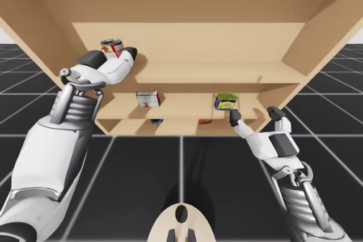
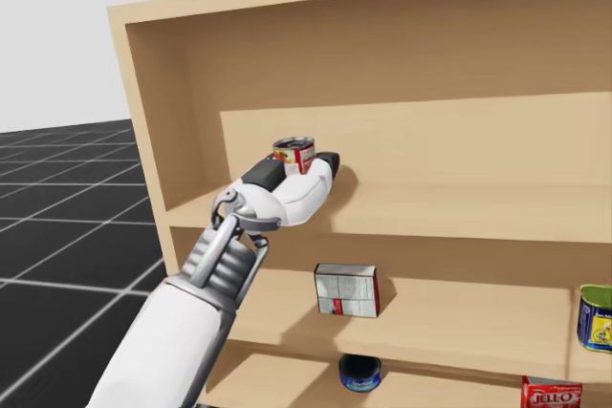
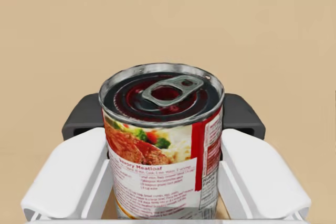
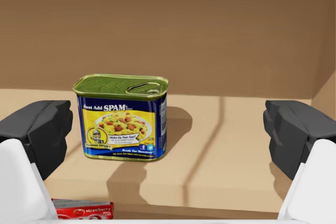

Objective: Look through the shelves, find the red soup can, and take it.

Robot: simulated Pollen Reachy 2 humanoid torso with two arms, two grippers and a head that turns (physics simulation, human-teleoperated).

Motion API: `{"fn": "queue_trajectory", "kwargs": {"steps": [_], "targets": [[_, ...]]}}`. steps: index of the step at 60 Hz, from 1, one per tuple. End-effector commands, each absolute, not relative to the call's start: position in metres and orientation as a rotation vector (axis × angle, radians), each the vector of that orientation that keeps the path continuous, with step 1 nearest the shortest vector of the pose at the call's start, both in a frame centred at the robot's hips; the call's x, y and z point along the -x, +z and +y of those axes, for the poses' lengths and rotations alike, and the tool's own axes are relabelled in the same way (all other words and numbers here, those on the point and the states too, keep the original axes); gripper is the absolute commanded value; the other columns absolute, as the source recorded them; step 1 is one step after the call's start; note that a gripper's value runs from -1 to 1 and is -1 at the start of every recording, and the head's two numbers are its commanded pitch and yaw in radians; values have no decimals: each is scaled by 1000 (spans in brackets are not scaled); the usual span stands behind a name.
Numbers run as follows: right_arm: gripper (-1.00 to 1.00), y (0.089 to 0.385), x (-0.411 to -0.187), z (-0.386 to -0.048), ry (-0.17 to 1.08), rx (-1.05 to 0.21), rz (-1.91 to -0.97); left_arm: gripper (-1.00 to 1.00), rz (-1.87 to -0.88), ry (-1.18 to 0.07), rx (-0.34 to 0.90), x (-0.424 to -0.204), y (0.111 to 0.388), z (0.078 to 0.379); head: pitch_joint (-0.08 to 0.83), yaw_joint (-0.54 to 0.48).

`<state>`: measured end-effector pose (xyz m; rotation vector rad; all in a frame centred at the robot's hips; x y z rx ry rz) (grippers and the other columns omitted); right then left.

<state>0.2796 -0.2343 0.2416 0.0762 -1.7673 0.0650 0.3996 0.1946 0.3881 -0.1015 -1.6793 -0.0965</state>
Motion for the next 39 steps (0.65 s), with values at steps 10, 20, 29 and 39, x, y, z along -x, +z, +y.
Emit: {"fn": "queue_trajectory", "kwargs": {"steps": [10, 20, 29, 39], "targets": [[-1000, 242, -279, -232, 57, -87, -1769, 1000, -1584, -47, -5, -394, 411, 195, 166, 311], [-1000, 242, -279, -233, 56, -90, -1771, 1000, -1645, -58, 15, -374, 430, 200, 168, 308], [-1000, 242, -279, -233, 56, -88, -1772, 1000, -1678, -94, -15, -336, 434, 199, 165, 304], [-1000, 243, -279, -233, 57, -86, -1774, 1000, -1686, -139, -32, -282, 428, 199, 167, 303]]}}
